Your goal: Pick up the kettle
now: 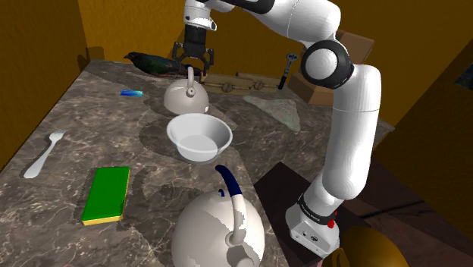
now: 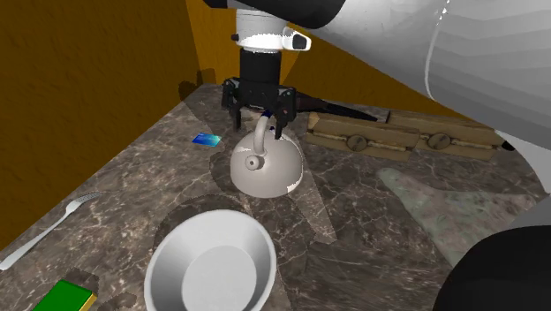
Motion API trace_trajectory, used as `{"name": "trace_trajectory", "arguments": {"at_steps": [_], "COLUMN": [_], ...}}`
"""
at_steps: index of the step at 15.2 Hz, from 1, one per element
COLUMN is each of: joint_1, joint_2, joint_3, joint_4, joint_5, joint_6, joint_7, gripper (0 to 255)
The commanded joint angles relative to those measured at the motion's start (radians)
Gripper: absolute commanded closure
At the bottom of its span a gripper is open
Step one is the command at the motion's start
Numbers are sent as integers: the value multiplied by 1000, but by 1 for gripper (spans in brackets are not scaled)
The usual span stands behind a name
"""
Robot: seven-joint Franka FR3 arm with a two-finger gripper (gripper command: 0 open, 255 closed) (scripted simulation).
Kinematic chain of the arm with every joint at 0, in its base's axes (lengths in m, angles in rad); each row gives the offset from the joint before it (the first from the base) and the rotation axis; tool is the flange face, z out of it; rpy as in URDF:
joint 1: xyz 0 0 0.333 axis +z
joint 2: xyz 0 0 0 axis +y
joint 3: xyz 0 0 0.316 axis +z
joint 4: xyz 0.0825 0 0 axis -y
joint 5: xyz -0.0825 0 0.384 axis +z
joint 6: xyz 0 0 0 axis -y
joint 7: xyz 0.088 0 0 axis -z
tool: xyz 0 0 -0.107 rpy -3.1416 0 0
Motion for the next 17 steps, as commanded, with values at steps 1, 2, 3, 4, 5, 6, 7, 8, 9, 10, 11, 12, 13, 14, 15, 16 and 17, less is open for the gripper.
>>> {"name": "trace_trajectory", "arguments": {"at_steps": [1, 2, 3, 4, 5, 6, 7, 8, 9, 10, 11, 12, 13, 14, 15, 16, 17], "joint_1": [2, 1, 0, 0, -1, -1, -1, -1, -1, 0, 0, 0, 0, 0, 0, 0, -1], "joint_2": [4, 0, -4, -8, -11, -13, -13, -12, -12, -12, -12, -12, -11, -11, -11, -11, -13], "joint_3": [0, -1, -1, -1, -1, -1, -1, -1, -1, -1, -1, -1, -1, -1, -1, -1, -1], "joint_4": [-18, -39, -59, -78, -96, -107, -107, -105, -103, -103, -103, -103, -103, -103, -103, -102, -107], "joint_5": [0, 0, 1, 1, 1, 2, 2, 2, 2, 2, 1, 1, 1, 1, 1, 1, 2], "joint_6": [22, 38, 54, 69, 84, 92, 93, 91, 90, 90, 90, 90, 90, 90, 90, 90, 93], "joint_7": [3, 0, -2, -4, -6, -7, -7, -7, -7, -6, -6, -6, -6, -6, -6, -6, -7], "gripper": [0, 0, 0, 0, 0, 0, 0, 255, 255, 255, 255, 255, 255, 255, 255, 255, 255]}}
